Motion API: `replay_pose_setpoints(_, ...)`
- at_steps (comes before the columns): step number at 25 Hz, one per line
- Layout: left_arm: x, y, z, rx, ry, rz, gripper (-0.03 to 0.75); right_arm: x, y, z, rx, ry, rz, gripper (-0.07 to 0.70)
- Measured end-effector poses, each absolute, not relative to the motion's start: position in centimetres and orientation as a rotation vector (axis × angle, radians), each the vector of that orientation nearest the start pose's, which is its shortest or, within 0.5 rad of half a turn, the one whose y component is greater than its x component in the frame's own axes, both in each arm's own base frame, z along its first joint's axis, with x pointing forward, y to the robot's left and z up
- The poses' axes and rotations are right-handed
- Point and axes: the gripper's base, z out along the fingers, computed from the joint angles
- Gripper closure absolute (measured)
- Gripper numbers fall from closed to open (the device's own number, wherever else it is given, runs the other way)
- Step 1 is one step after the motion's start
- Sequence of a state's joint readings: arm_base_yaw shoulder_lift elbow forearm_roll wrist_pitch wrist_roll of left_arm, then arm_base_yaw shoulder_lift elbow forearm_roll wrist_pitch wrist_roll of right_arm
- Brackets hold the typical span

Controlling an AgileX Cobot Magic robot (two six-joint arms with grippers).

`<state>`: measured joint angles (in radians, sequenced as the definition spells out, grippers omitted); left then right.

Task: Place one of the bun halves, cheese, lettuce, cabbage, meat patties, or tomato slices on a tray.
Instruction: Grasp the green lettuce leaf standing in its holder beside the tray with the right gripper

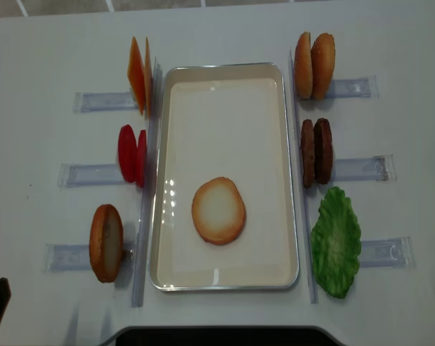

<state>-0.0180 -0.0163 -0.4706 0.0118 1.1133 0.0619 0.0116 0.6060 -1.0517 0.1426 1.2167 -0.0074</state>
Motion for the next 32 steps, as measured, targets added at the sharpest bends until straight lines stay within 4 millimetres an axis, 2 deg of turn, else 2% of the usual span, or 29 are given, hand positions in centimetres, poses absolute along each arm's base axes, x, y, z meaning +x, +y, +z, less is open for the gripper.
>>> replay_pose_setpoints(4, -0.6, 0.1, 26.5, 0.083, 2.109, 0.041, 0.244, 10.2, 1.8, 39.8, -0.021, 2.372, 0.264, 0.244)
replay_pose_setpoints(8, -0.6, 0.1, 26.5, 0.083, 2.109, 0.041, 0.244, 14.3, 1.9, 37.9, -0.001, 2.527, 0.273, 0.244)
replay_pose_setpoints(10, -0.6, 0.1, 26.5, 0.083, 2.109, 0.041, 0.244, 15.6, 1.9, 37.0, 0.006, 2.582, 0.276, 0.244)
replay_pose_setpoints(14, -0.6, 0.1, 26.5, 0.083, 2.109, 0.041, 0.244, 16.8, 1.9, 34.6, 0.021, 2.687, 0.281, 0.244)
replay_pose_setpoints(17, -0.6, 0.1, 26.5, 0.083, 2.109, 0.041, 0.244, 16.5, 2.2, 32.5, 0.004, 2.767, 0.29, 0.244)
replay_pose_setpoints(20, -0.6, 0.1, 26.5, 0.083, 2.109, 0.041, 0.244, 15.3, 3.0, 31.0, -0.005, 2.814, 0.314, 0.244)
replay_pose_setpoints(27, -0.6, 0.1, 26.5, 0.083, 2.108, 0.041, 0.244, 12.0, 6.0, 31.3, -0.1, 2.799, 0.422, 0.244)
replay_pose_setpoints(32, -0.6, 0.1, 26.5, 0.083, 2.108, 0.041, 0.244, 10.8, 7.8, 31.2, -0.189, 2.821, 0.395, 0.244)
